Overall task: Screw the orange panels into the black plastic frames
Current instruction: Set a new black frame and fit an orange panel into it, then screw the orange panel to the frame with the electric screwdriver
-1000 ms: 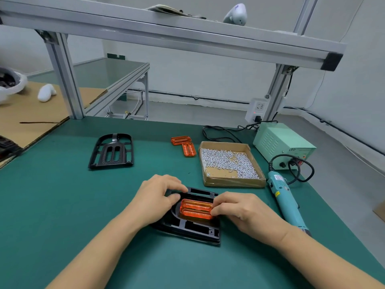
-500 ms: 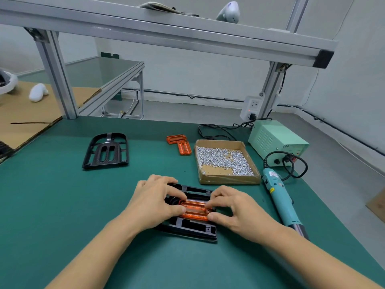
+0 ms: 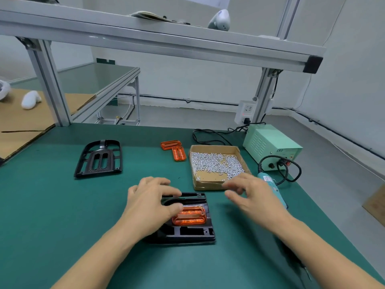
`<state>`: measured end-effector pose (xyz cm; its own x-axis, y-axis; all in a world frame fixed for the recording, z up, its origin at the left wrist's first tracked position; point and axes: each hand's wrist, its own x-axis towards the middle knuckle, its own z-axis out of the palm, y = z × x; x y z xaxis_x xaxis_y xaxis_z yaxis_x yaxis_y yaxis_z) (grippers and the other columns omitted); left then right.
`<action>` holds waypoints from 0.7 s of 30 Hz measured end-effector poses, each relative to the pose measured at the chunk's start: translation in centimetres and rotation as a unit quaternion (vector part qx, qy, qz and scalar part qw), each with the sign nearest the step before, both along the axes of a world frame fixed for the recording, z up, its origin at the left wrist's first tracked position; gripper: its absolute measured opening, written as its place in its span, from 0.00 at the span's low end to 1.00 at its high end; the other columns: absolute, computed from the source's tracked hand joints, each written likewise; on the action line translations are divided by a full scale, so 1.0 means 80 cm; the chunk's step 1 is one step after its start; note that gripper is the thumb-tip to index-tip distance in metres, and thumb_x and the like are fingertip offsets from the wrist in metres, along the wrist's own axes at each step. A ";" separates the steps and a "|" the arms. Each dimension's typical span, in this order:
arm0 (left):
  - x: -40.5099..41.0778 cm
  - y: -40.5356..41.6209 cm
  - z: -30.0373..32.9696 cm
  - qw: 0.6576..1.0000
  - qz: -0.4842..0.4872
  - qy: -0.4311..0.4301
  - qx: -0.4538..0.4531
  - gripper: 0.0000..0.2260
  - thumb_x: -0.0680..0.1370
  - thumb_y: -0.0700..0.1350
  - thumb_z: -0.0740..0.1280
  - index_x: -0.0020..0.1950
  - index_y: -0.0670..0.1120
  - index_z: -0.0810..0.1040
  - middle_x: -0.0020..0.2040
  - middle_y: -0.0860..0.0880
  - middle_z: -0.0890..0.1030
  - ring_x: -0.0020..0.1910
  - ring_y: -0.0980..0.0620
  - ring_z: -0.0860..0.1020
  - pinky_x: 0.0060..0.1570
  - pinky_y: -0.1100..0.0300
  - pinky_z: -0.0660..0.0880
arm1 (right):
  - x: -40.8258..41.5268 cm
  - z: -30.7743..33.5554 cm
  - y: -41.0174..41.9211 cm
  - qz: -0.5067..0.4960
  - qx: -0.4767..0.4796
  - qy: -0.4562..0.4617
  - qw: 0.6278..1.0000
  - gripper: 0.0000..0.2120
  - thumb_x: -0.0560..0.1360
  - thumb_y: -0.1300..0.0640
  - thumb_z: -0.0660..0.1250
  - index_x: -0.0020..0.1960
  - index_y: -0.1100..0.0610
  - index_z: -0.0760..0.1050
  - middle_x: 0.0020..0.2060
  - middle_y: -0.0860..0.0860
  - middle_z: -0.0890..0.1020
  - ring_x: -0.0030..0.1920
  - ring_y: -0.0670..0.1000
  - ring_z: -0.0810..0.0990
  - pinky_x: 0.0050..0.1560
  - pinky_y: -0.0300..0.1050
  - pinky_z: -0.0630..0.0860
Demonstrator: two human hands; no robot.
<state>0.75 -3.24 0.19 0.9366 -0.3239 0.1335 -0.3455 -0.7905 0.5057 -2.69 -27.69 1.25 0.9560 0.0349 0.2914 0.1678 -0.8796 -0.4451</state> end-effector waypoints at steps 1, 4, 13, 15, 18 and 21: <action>0.005 -0.003 0.008 0.999 0.000 -0.019 -0.029 0.09 0.73 0.56 0.69 0.53 0.62 0.80 0.63 0.59 0.73 0.67 0.57 0.62 0.64 0.56 0.54 | 0.001 0.006 -0.008 -0.040 -0.032 0.005 0.999 0.08 0.76 0.53 0.68 0.54 0.49 0.81 0.46 0.46 0.78 0.47 0.47 0.77 0.50 0.43 0.72; 0.031 -0.023 0.035 0.994 0.001 -0.056 -0.093 0.05 0.75 0.50 0.69 0.49 0.57 0.83 0.54 0.57 0.79 0.62 0.53 0.69 0.64 0.54 0.61 | -0.003 0.017 -0.034 -0.169 -0.183 0.069 0.966 0.12 0.77 0.46 0.64 0.58 0.48 0.75 0.49 0.47 0.75 0.52 0.52 0.77 0.43 0.43 0.69; 0.106 -0.142 0.027 0.996 -0.086 -0.013 0.010 0.05 0.76 0.46 0.69 0.49 0.53 0.84 0.49 0.54 0.83 0.53 0.52 0.77 0.64 0.52 0.65 | -0.028 -0.008 -0.071 -0.287 -0.206 0.227 0.908 0.34 0.72 0.34 0.63 0.71 0.47 0.58 0.48 0.48 0.77 0.49 0.53 0.78 0.40 0.43 0.71; 0.114 -0.158 0.016 0.995 -0.089 -0.011 0.041 0.06 0.75 0.45 0.69 0.49 0.53 0.84 0.48 0.54 0.83 0.52 0.52 0.77 0.66 0.51 0.63 | -0.029 -0.009 -0.074 -0.287 -0.147 0.236 0.917 0.33 0.71 0.38 0.66 0.71 0.47 0.59 0.43 0.46 0.74 0.45 0.52 0.76 0.38 0.43 0.70; 0.124 -0.173 0.003 0.994 -0.086 -0.008 0.071 0.07 0.74 0.43 0.69 0.48 0.52 0.84 0.48 0.54 0.84 0.54 0.52 0.77 0.68 0.50 0.60 | -0.038 -0.009 -0.085 -0.296 -0.032 0.227 0.928 0.29 0.71 0.45 0.67 0.69 0.49 0.63 0.40 0.45 0.74 0.41 0.48 0.77 0.34 0.41 0.69; 0.130 -0.183 -0.002 0.993 -0.077 -0.027 0.088 0.07 0.74 0.43 0.69 0.47 0.52 0.85 0.48 0.53 0.84 0.54 0.50 0.77 0.64 0.52 0.60 | -0.048 -0.007 -0.091 -0.275 0.269 0.225 0.895 0.20 0.71 0.54 0.70 0.61 0.56 0.71 0.37 0.52 0.79 0.32 0.50 0.79 0.32 0.44 0.76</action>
<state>11.14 -17.87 0.02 0.8672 -0.4854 0.1113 -0.4920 -0.8007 0.3418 -6.49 -34.98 0.66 0.8097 -0.5078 -0.2941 -0.5278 -0.4111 -0.7433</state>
